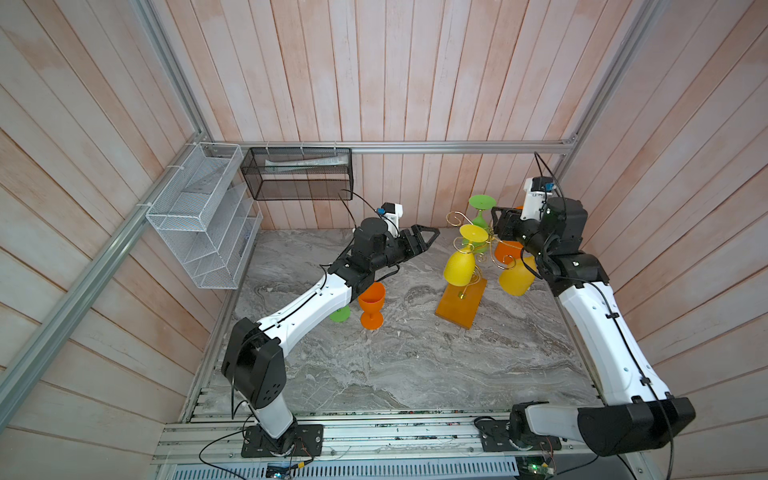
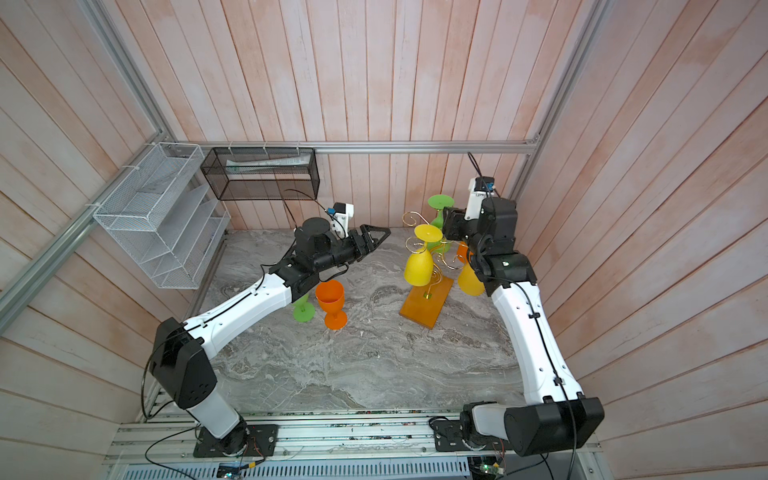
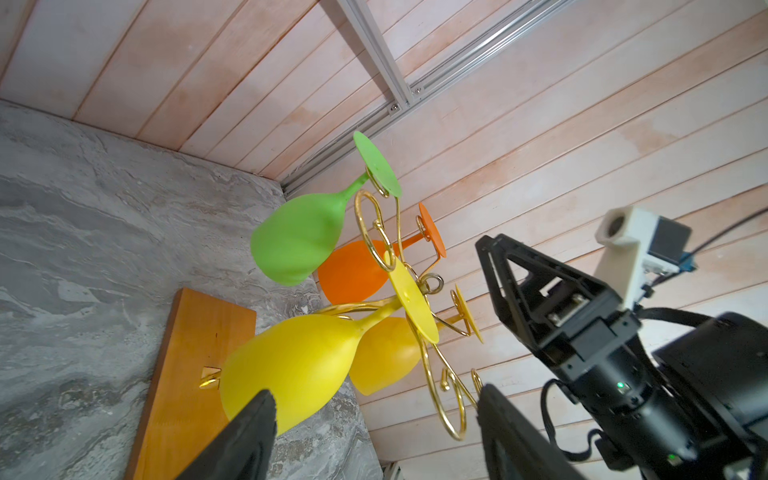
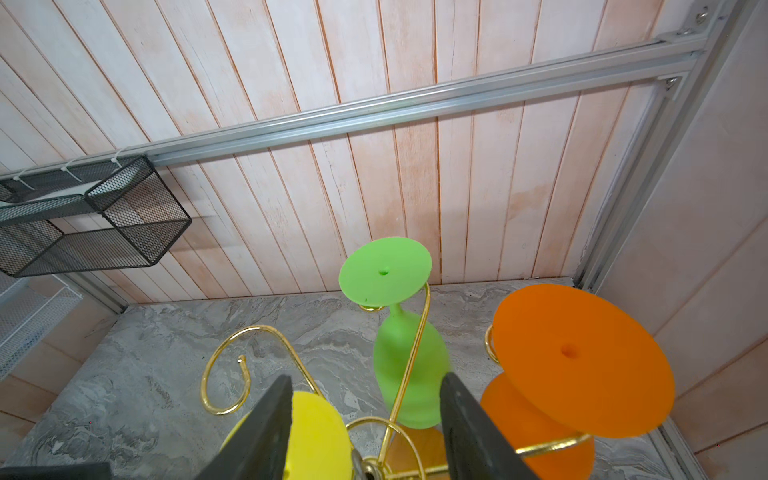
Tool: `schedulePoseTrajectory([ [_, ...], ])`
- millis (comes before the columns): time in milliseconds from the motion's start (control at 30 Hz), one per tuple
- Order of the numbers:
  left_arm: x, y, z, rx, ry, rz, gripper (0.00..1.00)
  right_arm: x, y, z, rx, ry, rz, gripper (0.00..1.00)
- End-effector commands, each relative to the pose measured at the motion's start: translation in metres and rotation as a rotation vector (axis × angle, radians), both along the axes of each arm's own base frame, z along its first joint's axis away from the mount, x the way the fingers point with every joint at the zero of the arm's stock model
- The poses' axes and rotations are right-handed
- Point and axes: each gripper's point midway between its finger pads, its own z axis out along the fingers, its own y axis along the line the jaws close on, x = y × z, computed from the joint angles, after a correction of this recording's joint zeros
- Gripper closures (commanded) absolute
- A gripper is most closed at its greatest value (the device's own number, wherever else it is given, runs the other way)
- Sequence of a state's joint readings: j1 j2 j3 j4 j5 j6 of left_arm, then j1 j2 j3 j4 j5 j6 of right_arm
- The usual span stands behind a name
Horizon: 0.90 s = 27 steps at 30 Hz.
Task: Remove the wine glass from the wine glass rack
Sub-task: 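Hold the rack with the right gripper while the left gripper reaches toward the yellow glass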
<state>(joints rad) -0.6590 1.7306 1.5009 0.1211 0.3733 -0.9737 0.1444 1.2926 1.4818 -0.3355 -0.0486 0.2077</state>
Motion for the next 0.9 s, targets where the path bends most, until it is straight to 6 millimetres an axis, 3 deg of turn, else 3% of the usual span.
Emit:
schedulePoseTrajectory([
  [0, -0.004, -0.013, 0.025, -0.078, -0.026, -0.047, 0.23, -0.003, -0.010, -0.005, -0.019, 0.023, -0.027, 0.42],
  [167, -0.002, -0.026, 0.027, -0.085, -0.028, -0.068, 0.24, 0.002, -0.015, -0.014, -0.013, 0.053, -0.014, 0.42],
  [400, 0.003, -0.035, 0.026, -0.094, -0.018, -0.078, 0.25, 0.006, 0.006, -0.023, -0.009, 0.065, 0.105, 0.47],
  [867, 0.013, -0.051, 0.012, -0.088, 0.024, -0.097, 0.29, 0.002, 0.027, -0.053, 0.021, 0.124, 0.231, 0.61],
])
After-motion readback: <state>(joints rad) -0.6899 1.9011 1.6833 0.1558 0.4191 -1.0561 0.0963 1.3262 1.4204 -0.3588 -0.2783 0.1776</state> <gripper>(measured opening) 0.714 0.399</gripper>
